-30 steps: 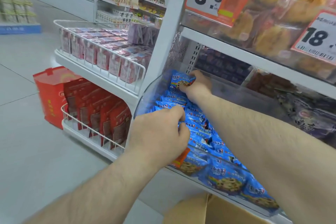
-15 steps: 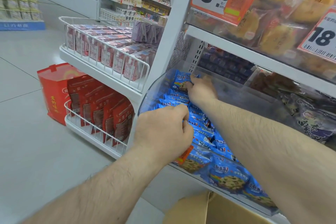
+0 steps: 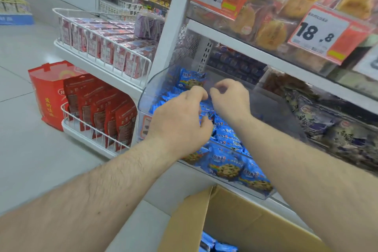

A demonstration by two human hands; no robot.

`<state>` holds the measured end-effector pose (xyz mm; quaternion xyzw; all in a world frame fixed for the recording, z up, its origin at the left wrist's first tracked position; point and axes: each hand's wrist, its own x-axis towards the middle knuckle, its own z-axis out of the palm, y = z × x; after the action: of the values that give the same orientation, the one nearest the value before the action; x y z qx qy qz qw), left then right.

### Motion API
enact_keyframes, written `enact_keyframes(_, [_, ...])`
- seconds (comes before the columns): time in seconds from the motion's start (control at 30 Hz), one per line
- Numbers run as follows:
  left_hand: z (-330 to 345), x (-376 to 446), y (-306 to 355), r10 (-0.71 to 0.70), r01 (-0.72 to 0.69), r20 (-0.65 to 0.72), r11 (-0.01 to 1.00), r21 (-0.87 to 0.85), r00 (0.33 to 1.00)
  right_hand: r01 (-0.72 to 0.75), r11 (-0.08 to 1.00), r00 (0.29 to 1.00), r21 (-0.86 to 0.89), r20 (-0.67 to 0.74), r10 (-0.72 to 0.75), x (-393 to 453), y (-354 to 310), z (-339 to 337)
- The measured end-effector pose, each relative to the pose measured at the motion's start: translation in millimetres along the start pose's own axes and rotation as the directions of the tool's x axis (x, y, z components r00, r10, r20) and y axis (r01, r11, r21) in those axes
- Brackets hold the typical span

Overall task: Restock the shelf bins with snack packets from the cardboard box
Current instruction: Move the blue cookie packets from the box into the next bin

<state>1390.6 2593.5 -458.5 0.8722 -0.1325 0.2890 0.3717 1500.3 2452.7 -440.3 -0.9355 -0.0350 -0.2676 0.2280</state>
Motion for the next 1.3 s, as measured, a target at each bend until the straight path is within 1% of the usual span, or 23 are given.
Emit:
enact_keyframes(0.07, [4, -9, 12, 0.089, -0.088, 0.016, 0.994, -0.07, 0.996, 0.137, 0.99, 0.978, -0.026, -0.153, -0.14, -33, 7, -27])
enact_keyframes(0.13, [11, -16, 23, 0.144, -0.135, 0.058, 0.981, -0.136, 0.988, 0.283, 0.954, 0.913, -0.095, -0.28, -0.298, -61, 17, -51])
enact_keyframes(0.2, [21, -25, 34, 0.16, -0.135, 0.135, 0.975, -0.178, 0.978, 0.388, 0.914, 0.842, -0.121, -0.357, -0.405, -86, 27, -72])
enact_keyframes(0.27, [30, -34, 44, 0.185, -0.143, 0.216, 0.97, -0.195, 0.959, 0.455, 0.885, 0.804, -0.097, -0.384, -0.455, -113, 40, -90])
enact_keyframes(0.3, [35, -39, 49, 0.223, -0.175, 0.26, 0.965, -0.196, 0.939, 0.483, 0.873, 0.794, -0.072, -0.385, -0.471, -128, 47, -98])
enact_keyframes(0.33, [40, -44, 54, 0.277, -0.224, 0.306, 0.955, -0.197, 0.911, 0.508, 0.86, 0.791, -0.04, -0.374, -0.484, -145, 54, -105])
enact_keyframes(0.4, [48, -56, 60, 0.386, -0.329, 0.405, 0.922, -0.205, 0.829, 0.531, 0.847, 0.8, 0.014, -0.339, -0.496, -180, 73, -113])
enact_keyframes(0.47, [58, -67, 63, 0.419, -0.382, 0.546, 0.905, -0.188, 0.725, 0.494, 0.867, 0.838, 0.072, -0.306, -0.452, -211, 98, -113])
enact_keyframes(0.53, [69, -76, 65, 0.398, -0.407, 0.679, 0.9, -0.157, 0.616, 0.4, 0.907, 0.9, 0.133, -0.243, -0.362, -239, 125, -103])
enact_keyframes(0.6, [80, -84, 65, 0.335, -0.411, 0.8, 0.903, -0.124, 0.497, 0.282, 0.95, 0.955, 0.134, -0.136, -0.264, -265, 157, -82])
enact_keyframes(0.67, [90, -91, 63, 0.268, -0.42, 0.884, 0.903, -0.092, 0.383, 0.124, 0.989, 0.992, 0.077, 0.021, -0.126, -290, 191, -55])
enact_keyframes(0.7, [95, -95, 62, 0.24, -0.42, 0.912, 0.904, -0.085, 0.332, 0.029, 0.999, 0.993, 0.039, 0.117, -0.034, -301, 207, -42])
enact_keyframes(0.73, [101, -98, 60, 0.211, -0.41, 0.936, 0.908, -0.081, 0.283, -0.065, 0.998, 0.974, -0.012, 0.219, 0.066, -312, 223, -28])
enact_keyframes(0.77, [105, -102, 59, 0.188, -0.396, 0.951, 0.915, -0.079, 0.245, -0.143, 0.987, 0.933, -0.076, 0.323, 0.16, -322, 237, -14])
enact_keyframes(0.83, [115, -106, 56, 0.155, -0.383, 0.966, 0.921, -0.067, 0.205, -0.243, 0.945, 0.801, -0.218, 0.504, 0.323, -341, 258, 11])
enact_keyframes(0.87, [119, -108, 54, 0.141, -0.382, 0.971, 0.923, -0.058, 0.195, -0.265, 0.921, 0.729, -0.287, 0.565, 0.386, -350, 266, 23])
enact_keyframes(0.93, [128, -110, 46, 0.11, -0.368, 0.977, 0.929, -0.036, 0.18, -0.243, 0.871, 0.582, -0.428, 0.654, 0.483, -367, 278, 44])
enact_keyframes(1.0, [135, -114, 40, 0.074, -0.348, 0.983, 0.937, -0.011, 0.169, -0.158, 0.835, 0.477, -0.527, 0.7, 0.532, -385, 287, 61])
enact_keyframes(1.07, [140, -117, 39, 0.048, -0.322, 0.985, 0.947, 0.008, 0.164, -0.164, 0.812, 0.442, -0.56, 0.694, 0.568, -401, 292, 72])
enact_keyframes(1.1, [141, -118, 40, 0.037, -0.304, 0.985, 0.952, 0.016, 0.167, -0.176, 0.801, 0.442, -0.572, 0.681, 0.584, -407, 292, 75])
enact_keyframes(1.13, [142, -120, 40, 0.031, -0.285, 0.984, 0.958, 0.02, 0.173, -0.166, 0.794, 0.457, -0.585, 0.668, 0.587, -411, 293, 77])
enact_keyframes(1.23, [143, -124, 39, -0.016, -0.217, 0.986, 0.975, 0.052, 0.168, -0.056, 0.798, 0.527, -0.6, 0.661, 0.534, -418, 294, 81])
enact_keyframes(1.3, [144, -126, 39, -0.06, -0.151, 0.985, 0.985, 0.084, 0.162, -0.06, 0.821, 0.55, -0.568, 0.667, 0.502, -419, 291, 77])
